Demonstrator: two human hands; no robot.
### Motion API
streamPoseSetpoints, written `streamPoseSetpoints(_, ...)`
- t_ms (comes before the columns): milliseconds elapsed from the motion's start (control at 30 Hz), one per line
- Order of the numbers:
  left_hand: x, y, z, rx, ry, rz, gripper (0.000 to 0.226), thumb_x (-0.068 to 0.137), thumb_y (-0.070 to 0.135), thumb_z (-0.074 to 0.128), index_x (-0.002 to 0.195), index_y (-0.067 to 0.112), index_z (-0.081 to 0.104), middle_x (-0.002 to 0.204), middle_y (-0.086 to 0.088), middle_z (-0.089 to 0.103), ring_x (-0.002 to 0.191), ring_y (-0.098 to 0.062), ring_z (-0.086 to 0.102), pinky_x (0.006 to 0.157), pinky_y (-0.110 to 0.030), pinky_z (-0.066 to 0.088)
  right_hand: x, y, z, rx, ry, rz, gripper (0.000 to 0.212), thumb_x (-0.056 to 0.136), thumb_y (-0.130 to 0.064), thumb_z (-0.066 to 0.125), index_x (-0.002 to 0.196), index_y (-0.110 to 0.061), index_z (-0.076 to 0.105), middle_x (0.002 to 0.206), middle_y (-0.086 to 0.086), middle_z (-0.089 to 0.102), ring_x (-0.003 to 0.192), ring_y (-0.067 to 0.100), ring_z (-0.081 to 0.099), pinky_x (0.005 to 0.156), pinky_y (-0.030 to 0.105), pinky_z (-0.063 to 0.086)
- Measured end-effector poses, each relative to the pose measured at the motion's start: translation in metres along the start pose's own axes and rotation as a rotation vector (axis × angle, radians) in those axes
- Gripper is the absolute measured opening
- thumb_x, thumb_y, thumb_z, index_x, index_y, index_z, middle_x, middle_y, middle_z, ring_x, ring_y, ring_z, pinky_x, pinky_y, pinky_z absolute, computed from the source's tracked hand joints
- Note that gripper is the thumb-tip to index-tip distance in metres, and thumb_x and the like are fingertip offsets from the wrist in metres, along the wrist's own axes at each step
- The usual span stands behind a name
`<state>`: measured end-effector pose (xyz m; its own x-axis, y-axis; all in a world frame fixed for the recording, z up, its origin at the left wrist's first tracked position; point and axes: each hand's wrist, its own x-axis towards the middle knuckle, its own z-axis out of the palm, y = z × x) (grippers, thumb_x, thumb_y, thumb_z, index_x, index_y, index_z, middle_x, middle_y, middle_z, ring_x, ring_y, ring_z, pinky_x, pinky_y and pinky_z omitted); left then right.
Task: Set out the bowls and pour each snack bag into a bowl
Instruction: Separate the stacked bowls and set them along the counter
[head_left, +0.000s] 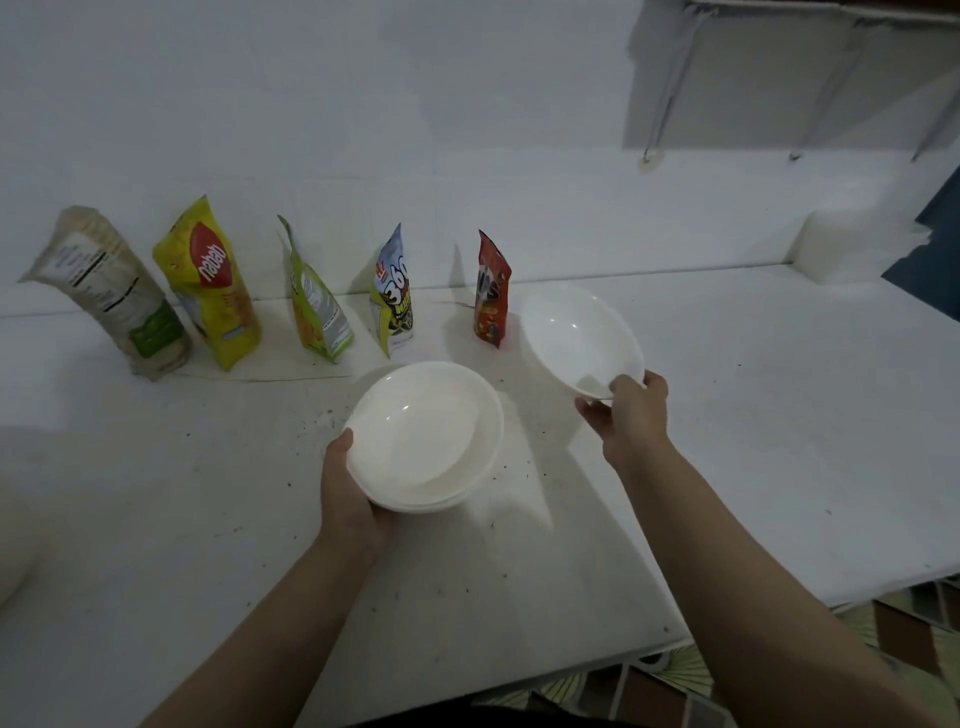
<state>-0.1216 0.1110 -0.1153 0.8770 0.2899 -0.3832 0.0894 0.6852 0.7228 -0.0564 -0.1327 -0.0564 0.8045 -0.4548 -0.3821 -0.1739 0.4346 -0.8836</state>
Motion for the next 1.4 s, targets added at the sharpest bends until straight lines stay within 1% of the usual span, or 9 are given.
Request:
streamPoseSetpoints(200,0.002,0.004,-0.005,-0.001,0.012,-0.040,0.040,0.096,0.042,0.041,0.125,0.023,0.059,0.125,-0.008,0.066,0.115,-0.031,0.060,0.099,-0.051,0.047,0.022,0.019,-0.022,0.118,0.182,0.070,0.068,0.086,0.013,0.047,0.142,-0.016,0.023,0.145,0.018,0.030,0.103,0.032,0.048,0.076,0.042,0.058)
streamPoseSetpoints(333,0.003,0.006,-0.007,0.002,0.012,-0.032,0.040,0.096,0.042,0.040,0.126,0.023,0.059,0.124,-0.008,0.066,0.114,-0.032,0.060,0.097,-0.051,0.048,0.028,0.019,-0.020,0.159,0.199,0.092,0.070,0.091,-0.002,0.060,0.146,-0.015,0.020,0.146,0.018,0.033,0.112,0.034,0.051,0.082,0.045,0.058)
streamPoseSetpoints(433,0.002,0.008,-0.009,0.018,0.018,-0.032,0.034,0.097,0.041,0.040,0.117,0.025,0.061,0.118,-0.006,0.068,0.108,-0.029,0.062,0.092,-0.048,0.050,0.019,0.024,-0.015,0.195,0.193,0.193,0.060,0.095,-0.019,0.061,0.144,-0.017,0.027,0.139,0.016,0.038,0.093,0.031,0.057,0.080,0.049,0.059)
streamPoseSetpoints(600,0.002,0.017,-0.013,0.052,0.044,-0.005,0.035,0.096,0.040,0.043,0.121,0.021,0.060,0.117,-0.007,0.068,0.107,-0.029,0.062,0.082,-0.042,0.052,-0.040,0.048,0.020,-0.321,-0.236,0.268,0.031,0.098,-0.037,0.054,0.124,-0.019,0.053,0.122,0.004,0.049,0.107,0.026,0.051,0.074,0.039,0.056)
streamPoseSetpoints(733,0.001,0.028,-0.014,0.073,-0.002,0.069,0.040,0.098,0.035,0.041,0.131,0.016,0.056,0.123,-0.008,0.066,0.113,-0.029,0.061,0.090,-0.043,0.050,-0.064,0.054,0.049,-0.796,-0.717,-0.019,0.036,0.094,-0.042,0.055,0.128,-0.027,0.054,0.119,-0.003,0.058,0.108,0.019,0.055,0.082,0.035,0.054)
streamPoseSetpoints(933,0.005,0.050,-0.034,0.184,0.105,0.126,0.037,0.098,0.040,0.042,0.132,0.027,0.052,0.127,-0.004,0.062,0.114,-0.028,0.058,0.094,-0.045,0.049,-0.054,0.061,0.074,-0.915,-0.513,-0.501,0.038,0.101,-0.029,0.035,0.135,-0.026,0.051,0.121,0.008,0.048,0.095,0.019,0.052,0.083,0.034,0.049)
streamPoseSetpoints(1100,0.000,0.066,-0.063,0.039,0.144,0.114,0.032,0.100,0.038,0.040,0.126,0.026,0.053,0.113,0.001,0.066,0.111,-0.028,0.058,0.081,-0.042,0.051,-0.033,0.052,0.072,-0.416,-0.392,0.075,0.034,0.101,-0.020,0.041,0.134,-0.017,0.048,0.118,0.008,0.058,0.088,0.021,0.061,0.057,0.029,0.056)
streamPoseSetpoints(1267,-0.001,0.075,-0.078,0.075,0.079,0.172,0.033,0.102,0.039,0.034,0.116,0.030,0.063,0.110,0.005,0.072,0.105,-0.023,0.063,0.078,-0.042,0.053,-0.027,0.058,0.062,-0.269,-0.357,0.296,0.037,0.099,-0.001,0.044,0.136,0.005,0.041,0.094,0.014,0.054,0.081,0.025,0.060,0.081,0.042,0.058)
streamPoseSetpoints(1400,-0.001,0.077,-0.082,0.073,0.107,0.091,0.050,0.099,0.056,0.033,0.134,0.028,0.055,0.129,-0.002,0.064,0.118,-0.029,0.059,0.092,-0.048,0.050,-0.031,0.061,0.066,-0.322,-0.384,0.347,0.029,0.104,-0.023,0.047,0.122,-0.001,0.044,0.096,0.016,0.059,0.082,0.032,0.068,0.087,0.047,0.058)
